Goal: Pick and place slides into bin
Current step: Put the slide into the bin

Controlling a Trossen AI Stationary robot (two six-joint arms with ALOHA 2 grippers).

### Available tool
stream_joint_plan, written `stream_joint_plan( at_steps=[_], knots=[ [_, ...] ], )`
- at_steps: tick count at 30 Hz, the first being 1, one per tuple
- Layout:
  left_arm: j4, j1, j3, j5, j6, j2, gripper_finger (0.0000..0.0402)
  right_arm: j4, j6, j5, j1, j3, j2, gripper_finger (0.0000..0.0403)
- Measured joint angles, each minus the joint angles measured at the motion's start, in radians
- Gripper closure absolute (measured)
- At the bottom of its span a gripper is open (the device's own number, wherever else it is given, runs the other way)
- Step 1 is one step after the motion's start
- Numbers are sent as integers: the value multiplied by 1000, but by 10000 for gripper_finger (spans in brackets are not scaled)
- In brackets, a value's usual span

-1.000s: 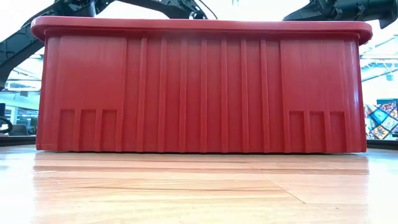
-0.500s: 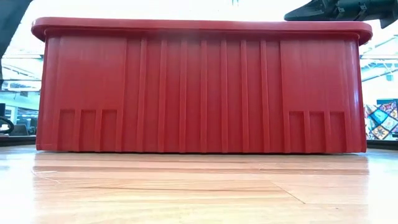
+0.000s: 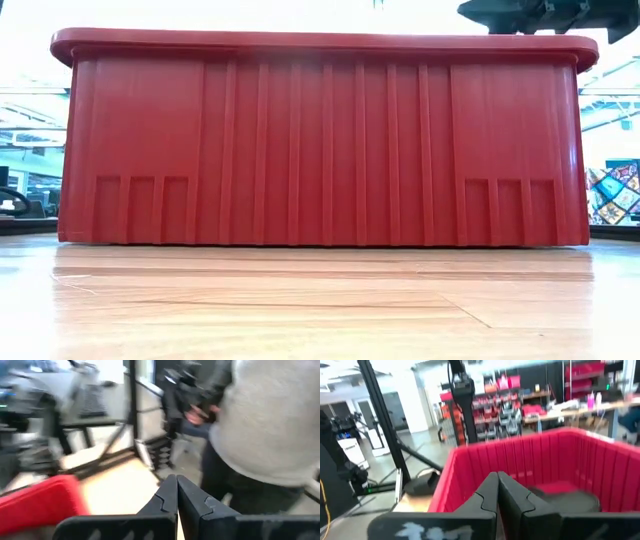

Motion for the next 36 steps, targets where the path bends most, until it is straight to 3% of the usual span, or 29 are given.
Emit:
stream_joint_plan(
  at_steps=[6,14,22,26,30,33,36],
  knots=[
    [-14,-43,-263,67,21,-53,401,157,0,5,0,0,0,403],
    [34,13,-734,122,-16,-437,401,232,34,111,0,0,0,403],
    [394,22,-1280,143,-288,-846,401,230,123,109,0,0,0,403],
    [710,0,-1570,81,-578,-1021,401,229,126,108,0,0,-4,403],
    [1027,-72,-1781,7,-829,-1155,401,232,127,107,0,0,-8,403],
    [1020,-139,-1849,-71,-921,-1190,401,229,133,105,0,0,-11,403],
    [1005,-221,-1872,-153,-908,-1199,401,221,134,103,0,0,-16,403]
  ],
)
